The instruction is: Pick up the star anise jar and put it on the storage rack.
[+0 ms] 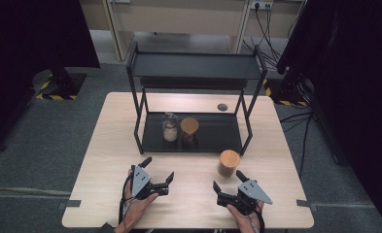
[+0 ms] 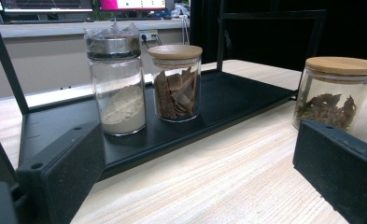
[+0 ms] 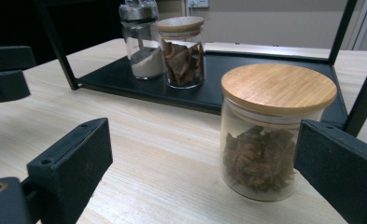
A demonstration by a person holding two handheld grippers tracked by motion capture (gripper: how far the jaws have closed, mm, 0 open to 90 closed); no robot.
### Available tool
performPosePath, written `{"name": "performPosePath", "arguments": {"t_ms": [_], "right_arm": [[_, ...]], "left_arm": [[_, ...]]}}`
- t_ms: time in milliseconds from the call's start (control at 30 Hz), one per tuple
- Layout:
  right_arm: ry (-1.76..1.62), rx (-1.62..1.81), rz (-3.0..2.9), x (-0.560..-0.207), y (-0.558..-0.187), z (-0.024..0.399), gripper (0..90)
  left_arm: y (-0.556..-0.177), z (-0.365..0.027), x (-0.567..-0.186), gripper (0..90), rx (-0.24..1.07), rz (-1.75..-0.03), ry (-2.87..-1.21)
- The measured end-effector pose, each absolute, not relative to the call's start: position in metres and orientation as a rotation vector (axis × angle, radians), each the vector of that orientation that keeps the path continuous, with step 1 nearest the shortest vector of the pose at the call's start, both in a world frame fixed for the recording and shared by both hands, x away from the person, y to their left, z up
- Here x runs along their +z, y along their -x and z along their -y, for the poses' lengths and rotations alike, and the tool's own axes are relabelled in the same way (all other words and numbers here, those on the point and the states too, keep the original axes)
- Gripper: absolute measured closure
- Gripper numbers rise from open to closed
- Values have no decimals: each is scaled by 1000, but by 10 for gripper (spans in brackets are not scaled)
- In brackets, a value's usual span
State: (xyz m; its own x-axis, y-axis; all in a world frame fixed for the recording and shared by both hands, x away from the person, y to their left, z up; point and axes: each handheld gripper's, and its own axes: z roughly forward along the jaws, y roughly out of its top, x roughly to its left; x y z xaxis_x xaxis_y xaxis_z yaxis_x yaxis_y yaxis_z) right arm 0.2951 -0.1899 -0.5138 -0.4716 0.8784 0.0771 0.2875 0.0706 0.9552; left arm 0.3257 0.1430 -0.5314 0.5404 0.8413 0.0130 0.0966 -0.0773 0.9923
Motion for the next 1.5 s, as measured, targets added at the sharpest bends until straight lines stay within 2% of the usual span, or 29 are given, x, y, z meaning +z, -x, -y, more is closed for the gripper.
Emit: {"name": "performPosePath", "arguments": {"t_ms": [1500], "right_arm": [[-1207,1276,-1764,-522,-351,200,73]], "left_arm": [[-326,-143,-531,20,751,-833,-1544]]}}
